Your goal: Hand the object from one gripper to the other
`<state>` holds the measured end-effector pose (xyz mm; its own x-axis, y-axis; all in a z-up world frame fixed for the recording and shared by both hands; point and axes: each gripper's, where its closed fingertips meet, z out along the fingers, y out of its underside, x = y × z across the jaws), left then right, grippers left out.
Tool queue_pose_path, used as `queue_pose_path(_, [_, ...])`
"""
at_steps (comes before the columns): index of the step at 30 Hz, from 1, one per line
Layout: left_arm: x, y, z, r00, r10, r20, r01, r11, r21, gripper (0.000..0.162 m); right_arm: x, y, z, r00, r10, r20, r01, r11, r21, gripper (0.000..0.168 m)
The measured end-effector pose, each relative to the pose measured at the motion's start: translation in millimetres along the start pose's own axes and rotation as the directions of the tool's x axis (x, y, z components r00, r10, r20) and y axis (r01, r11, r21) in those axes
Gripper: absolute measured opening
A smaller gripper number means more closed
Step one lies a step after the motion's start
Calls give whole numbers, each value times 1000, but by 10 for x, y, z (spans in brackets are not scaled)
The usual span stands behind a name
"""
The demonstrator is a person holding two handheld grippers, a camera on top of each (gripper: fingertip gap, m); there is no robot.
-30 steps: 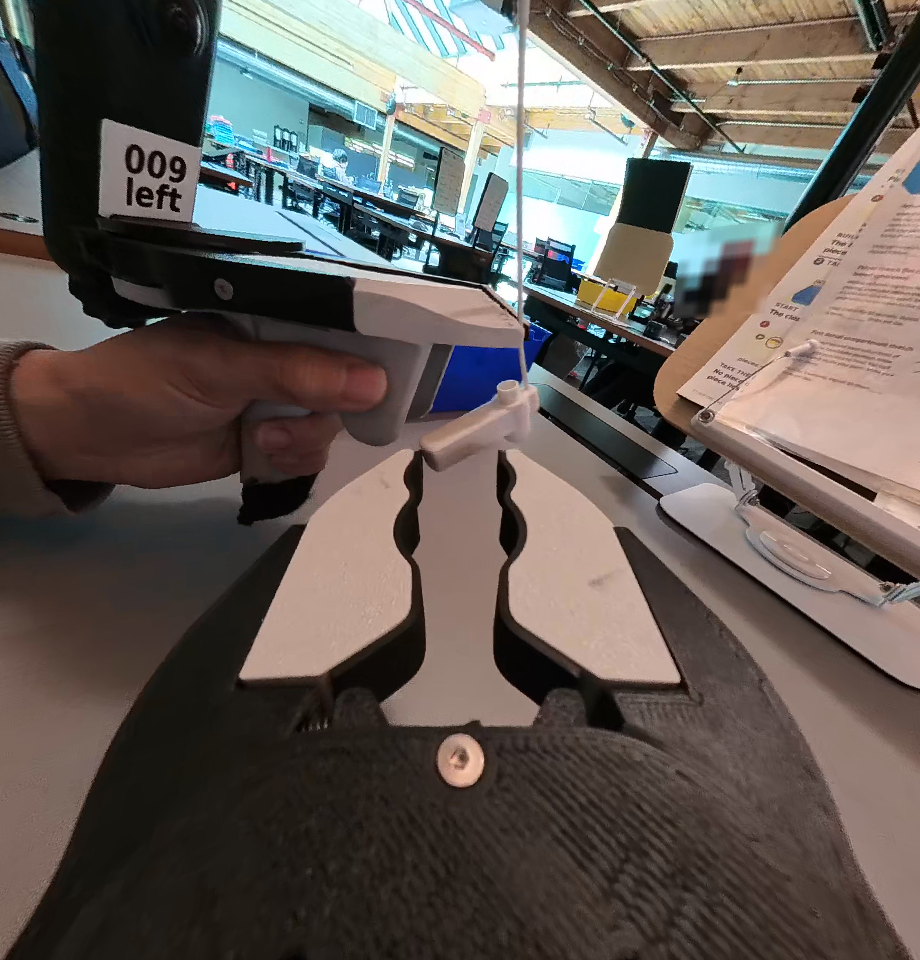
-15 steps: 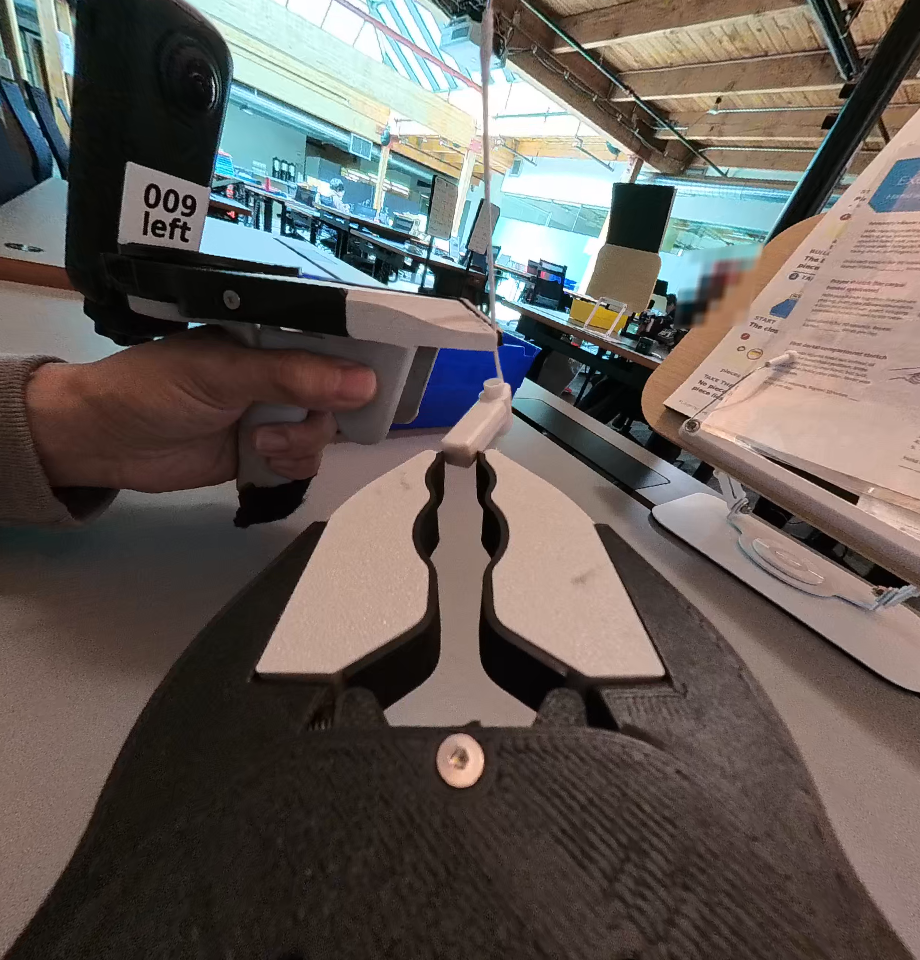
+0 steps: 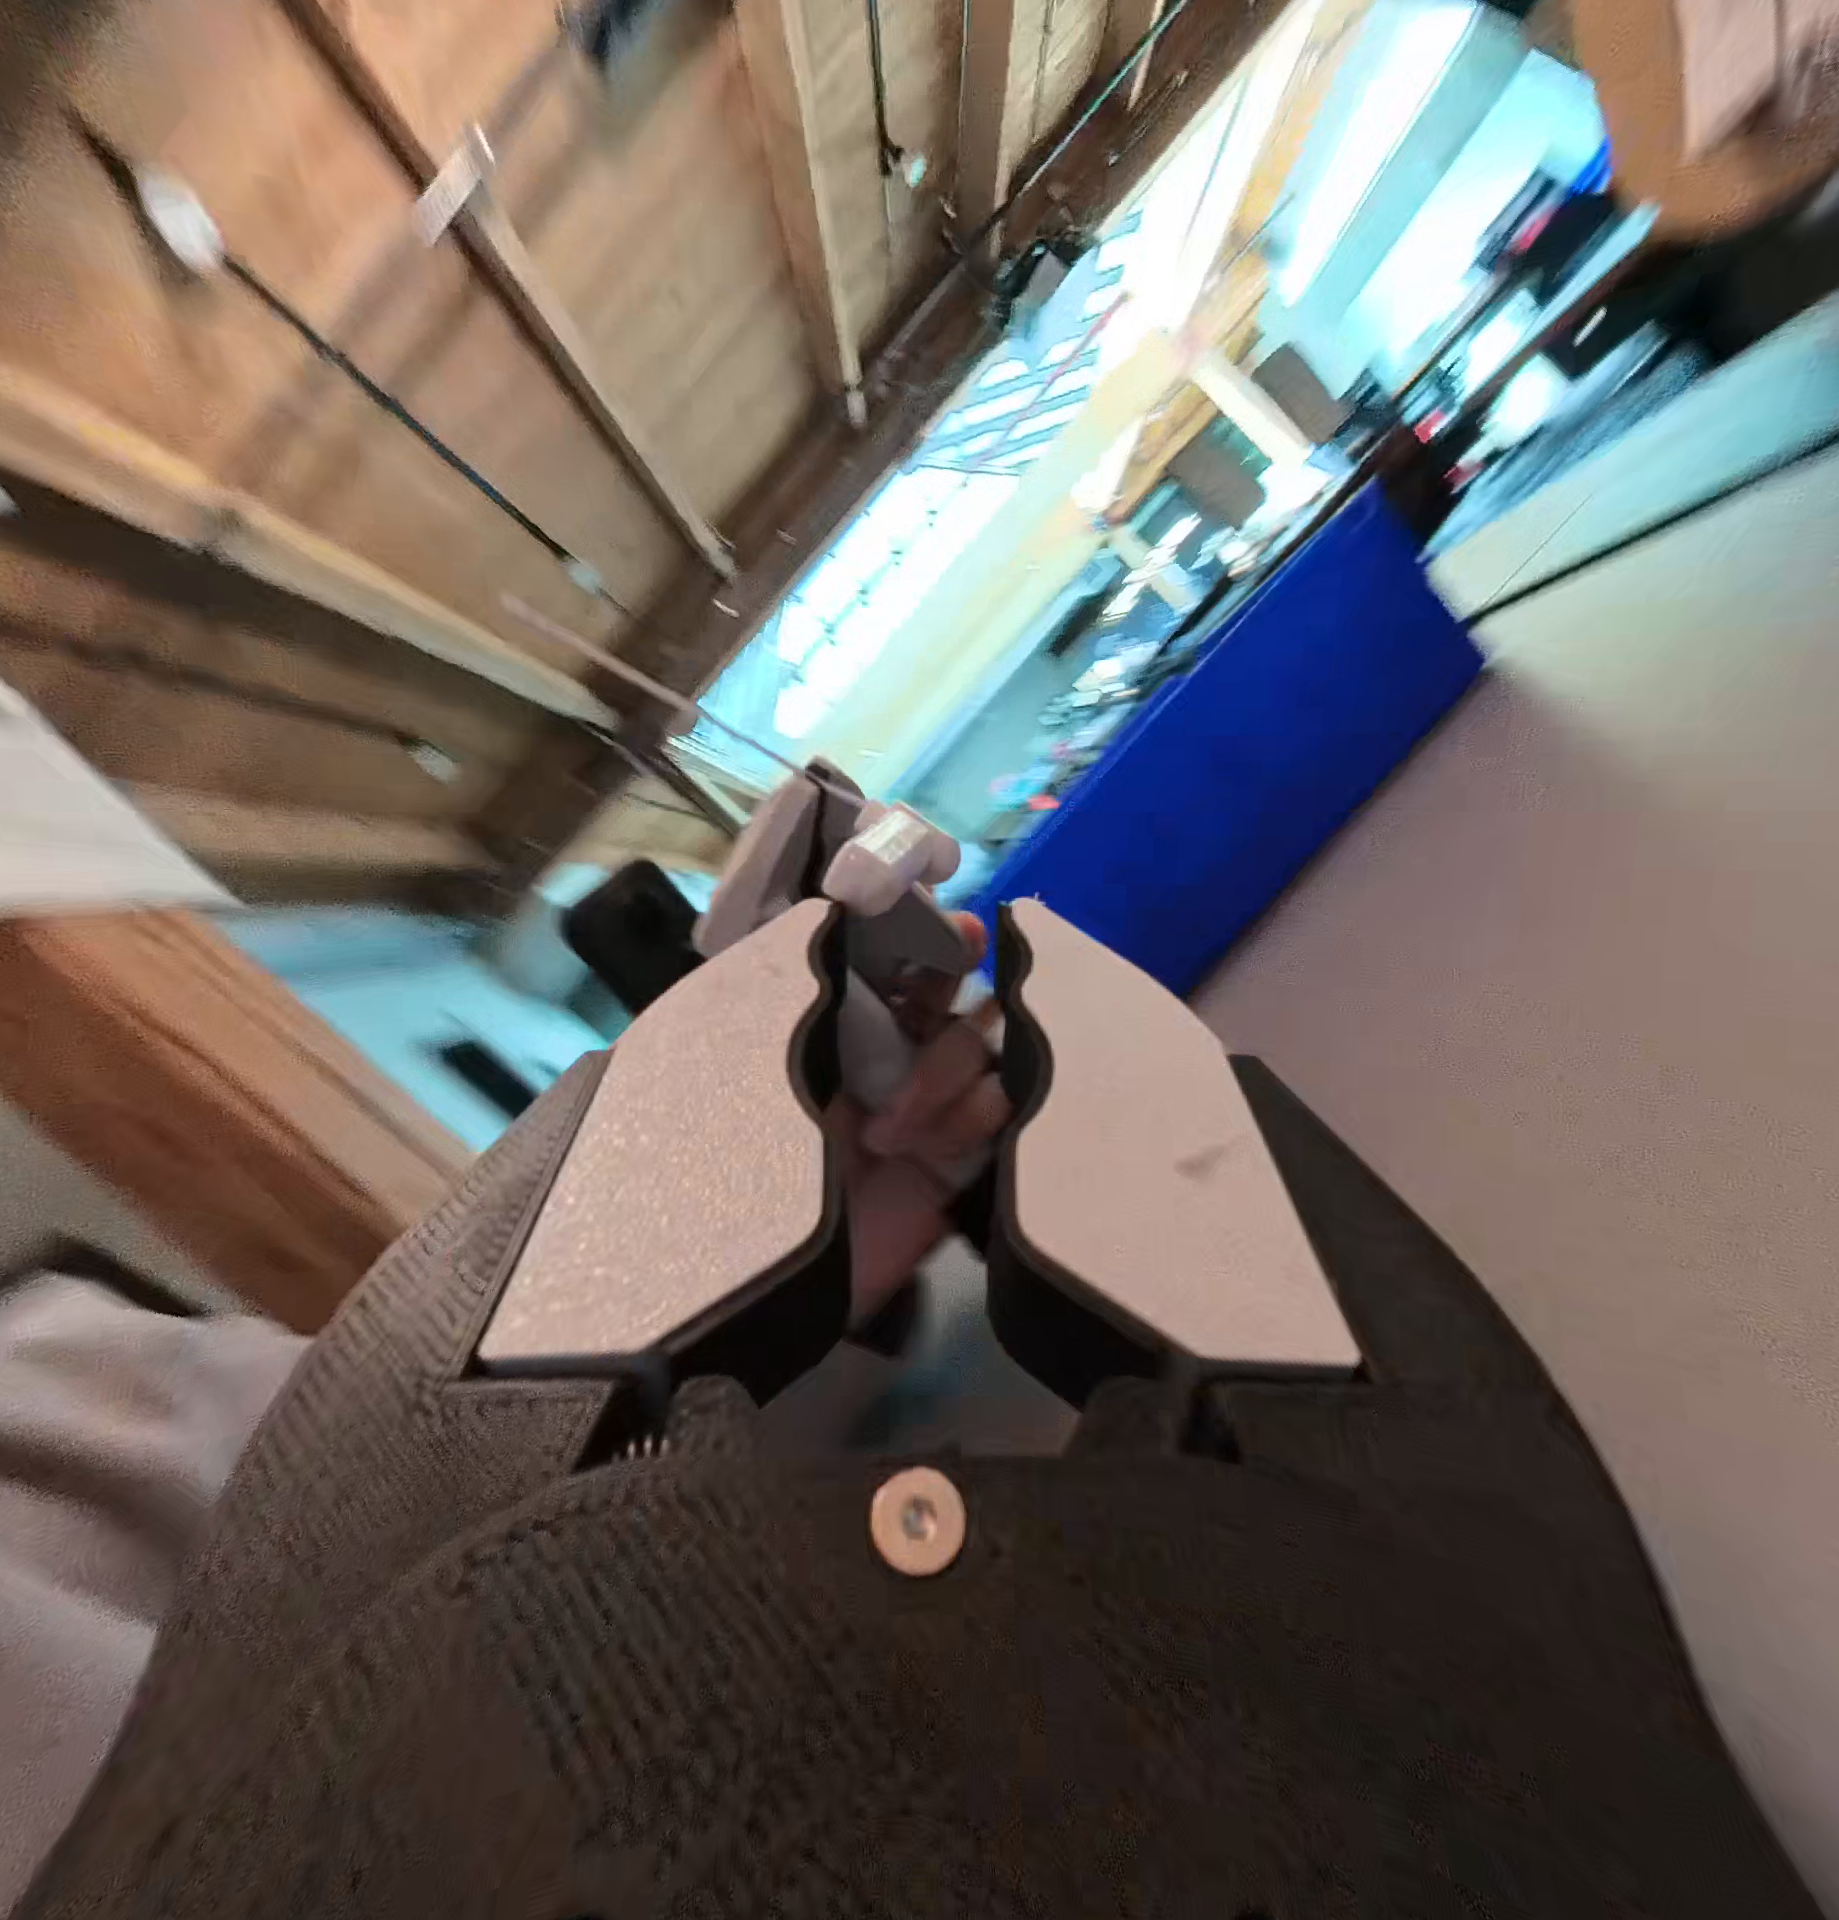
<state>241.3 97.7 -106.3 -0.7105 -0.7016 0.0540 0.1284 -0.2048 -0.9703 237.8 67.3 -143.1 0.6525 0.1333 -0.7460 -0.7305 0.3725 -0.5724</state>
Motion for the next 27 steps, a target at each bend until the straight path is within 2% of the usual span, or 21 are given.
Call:
queue_pose_path(2, [12,4,6,1000,10,-2,-10,1000,0,1,0,6,-8,972,214,93,-216,976,8,25])
queue_pose_path(4, [13,3,8,1000,25,4,-25,1000,-3,1,19,78,8,950,293,107,-293,956,-21,28])
queue_pose_path(9, [-17,-17,-8,999,38,20,-38,999,-3,1,1,350,91,958,283,56,-271,949,-162,46])
queue_pose_path(14, [-3,-1,1,998,62,23,-61,998,-16,1,-18,367,114,927,363,90,-347,925,-153,47])
queue_pose_path(17, [14,7,9,997,72,18,-72,997,-23,1,20,400,118,938,341,67,-327,931,-161,49])
queue_pose_path(21, [56,47,29,996,86,0,-86,995,-42,1,-39,365,132,926,361,107,-345,927,-147,46])
queue_pose_path(25, [109,117,59,994,109,-23,-110,991,-73,1,-77,431,147,936,335,110,-311,931,-189,46])
queue_pose_path(27, [138,146,70,992,120,-36,-123,989,-86,1,-98,438,148,941,316,121,-289,937,-195,29])
